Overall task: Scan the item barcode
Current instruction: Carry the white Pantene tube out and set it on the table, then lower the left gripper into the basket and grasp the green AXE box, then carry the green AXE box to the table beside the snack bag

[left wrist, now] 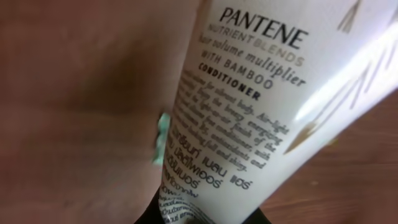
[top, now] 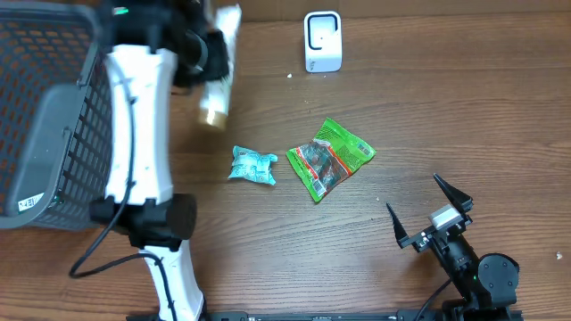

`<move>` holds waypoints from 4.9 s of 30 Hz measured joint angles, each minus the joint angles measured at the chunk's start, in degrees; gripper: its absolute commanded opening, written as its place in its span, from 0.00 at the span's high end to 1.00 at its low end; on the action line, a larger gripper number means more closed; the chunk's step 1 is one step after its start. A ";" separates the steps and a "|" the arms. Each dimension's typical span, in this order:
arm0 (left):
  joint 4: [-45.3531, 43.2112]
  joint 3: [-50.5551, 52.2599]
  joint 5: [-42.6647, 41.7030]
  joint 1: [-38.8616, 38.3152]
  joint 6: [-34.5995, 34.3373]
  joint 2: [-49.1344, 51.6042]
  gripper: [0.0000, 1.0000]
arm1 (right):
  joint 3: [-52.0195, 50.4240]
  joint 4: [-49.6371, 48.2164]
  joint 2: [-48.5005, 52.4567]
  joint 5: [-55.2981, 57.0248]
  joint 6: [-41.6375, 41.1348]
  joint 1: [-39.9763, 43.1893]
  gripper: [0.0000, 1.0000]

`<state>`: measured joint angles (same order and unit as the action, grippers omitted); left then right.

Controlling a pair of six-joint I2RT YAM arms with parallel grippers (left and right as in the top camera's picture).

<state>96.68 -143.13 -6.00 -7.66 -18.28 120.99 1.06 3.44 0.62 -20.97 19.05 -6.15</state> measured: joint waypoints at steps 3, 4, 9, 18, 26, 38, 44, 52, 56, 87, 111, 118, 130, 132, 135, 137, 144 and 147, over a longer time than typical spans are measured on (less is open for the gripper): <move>0.04 9.33 6.36 -1.44 -4.61 0.22 0.95 | 0.00 0.02 0.00 0.02 0.00 0.00 0.00; -0.35 11.69 7.87 -1.55 -5.86 0.24 0.95 | 0.00 0.04 0.00 0.00 0.00 0.00 0.00; -7.61 25.81 13.77 -1.57 -10.78 0.31 0.96 | 0.00 0.04 0.02 0.02 0.02 0.00 0.00; -26.67 46.31 15.45 -1.25 -11.19 0.31 0.96 | 0.00 0.07 0.00 0.00 0.00 0.00 0.00; -30.36 52.43 15.72 -0.87 -9.53 0.31 0.10 | 0.00 0.04 0.00 0.02 0.00 0.00 0.00; -9.64 24.72 14.25 -0.48 -7.21 0.37 0.12 | 0.00 0.07 0.00 0.00 0.00 0.02 0.00; -0.44 -0.83 14.40 0.11 -4.17 0.28 0.00 | 0.00 0.04 0.00 0.00 -0.02 0.00 0.00; -0.22 -8.41 14.40 12.87 -1.01 -7.61 0.00 | 0.00 0.02 0.00 0.00 -0.02 0.02 0.00; -0.20 -5.70 14.25 25.03 -0.98 -11.61 0.01 | 0.00 0.04 0.00 0.02 0.02 0.02 0.00; -45.66 54.05 9.68 55.28 -13.27 -12.70 0.16 | 0.00 0.02 0.00 0.00 -0.02 0.00 0.00; -69.22 70.47 14.38 54.75 -19.19 -12.70 0.16 | 0.00 0.04 0.00 0.02 0.00 0.02 0.00; -70.60 70.47 14.71 54.64 -19.45 -10.12 0.38 | 0.00 0.04 0.00 0.00 -0.02 0.02 0.00; -70.53 69.83 14.60 54.64 -18.53 -9.35 0.96 | 0.00 0.04 0.00 0.00 0.00 0.00 0.00; -70.34 69.59 13.31 54.80 -17.68 -9.35 0.96 | 0.00 0.04 0.00 -0.02 0.00 0.00 0.00; -68.30 68.91 11.58 54.95 -17.14 -9.44 0.96 | 0.00 0.04 0.00 0.00 0.00 0.00 0.00; -66.36 68.50 10.62 54.95 -16.90 -9.73 0.96 | 0.00 0.04 0.00 0.02 0.00 0.00 0.00; -57.83 66.64 4.11 54.95 -15.39 -11.82 0.96 | 0.00 0.04 0.00 0.02 0.00 0.00 0.00; -53.09 63.76 0.85 54.90 -13.57 -12.37 0.96 | 0.00 0.02 0.00 0.00 0.00 0.00 0.00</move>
<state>43.59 -79.37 -5.15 47.24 -31.86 108.62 1.06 3.46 0.62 -20.97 19.05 -6.15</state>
